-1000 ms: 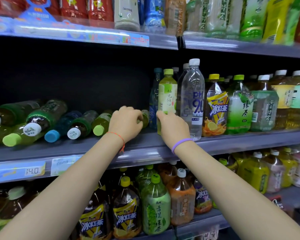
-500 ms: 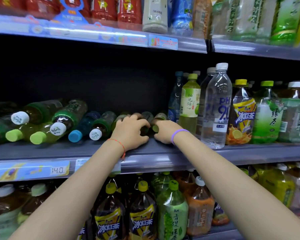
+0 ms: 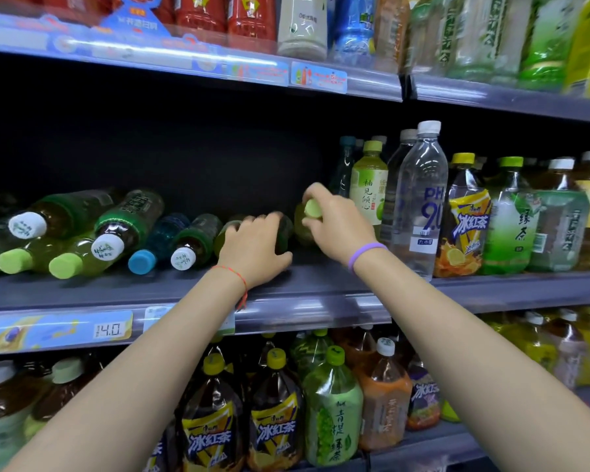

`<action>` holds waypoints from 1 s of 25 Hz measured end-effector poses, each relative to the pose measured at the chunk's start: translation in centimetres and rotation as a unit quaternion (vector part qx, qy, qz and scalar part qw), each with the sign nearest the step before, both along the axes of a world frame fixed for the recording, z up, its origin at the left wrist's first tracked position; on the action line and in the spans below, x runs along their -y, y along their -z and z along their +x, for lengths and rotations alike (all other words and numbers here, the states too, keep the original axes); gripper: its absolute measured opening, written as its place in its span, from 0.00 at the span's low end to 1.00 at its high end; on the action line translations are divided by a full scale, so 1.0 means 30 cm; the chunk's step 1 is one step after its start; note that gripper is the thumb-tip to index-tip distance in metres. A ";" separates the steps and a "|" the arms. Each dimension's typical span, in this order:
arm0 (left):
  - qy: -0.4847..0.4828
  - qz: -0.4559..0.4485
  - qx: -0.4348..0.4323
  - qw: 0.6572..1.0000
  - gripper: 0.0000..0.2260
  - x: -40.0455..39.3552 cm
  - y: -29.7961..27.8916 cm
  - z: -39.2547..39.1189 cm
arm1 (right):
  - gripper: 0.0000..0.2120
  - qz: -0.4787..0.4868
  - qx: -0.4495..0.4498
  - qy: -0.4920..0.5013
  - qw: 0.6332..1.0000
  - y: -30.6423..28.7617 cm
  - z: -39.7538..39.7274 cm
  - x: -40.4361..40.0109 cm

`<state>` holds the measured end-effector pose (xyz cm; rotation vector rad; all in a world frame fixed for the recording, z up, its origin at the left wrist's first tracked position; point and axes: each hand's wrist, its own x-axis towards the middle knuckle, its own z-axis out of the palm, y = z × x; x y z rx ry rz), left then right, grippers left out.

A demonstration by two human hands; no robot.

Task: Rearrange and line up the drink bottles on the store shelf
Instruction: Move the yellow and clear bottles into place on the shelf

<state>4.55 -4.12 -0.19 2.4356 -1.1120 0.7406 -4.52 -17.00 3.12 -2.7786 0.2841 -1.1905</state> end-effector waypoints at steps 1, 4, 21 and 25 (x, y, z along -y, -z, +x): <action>0.026 -0.037 -0.013 0.999 0.31 0.001 -0.006 -0.004 | 0.11 0.007 0.044 -0.009 0.999 -0.017 -0.021 -0.005; 0.140 -0.187 -0.081 0.969 0.31 0.025 -0.038 -0.017 | 0.14 0.047 0.148 -0.041 0.987 -0.084 -0.067 -0.022; 0.081 -0.006 -0.077 0.994 0.21 0.123 -0.014 -0.018 | 0.51 0.097 0.053 0.058 0.992 -0.020 -0.041 0.092; 0.089 0.018 -0.037 0.995 0.20 0.069 0.000 0.011 | 0.48 0.084 0.041 0.110 0.990 -0.008 -0.041 0.071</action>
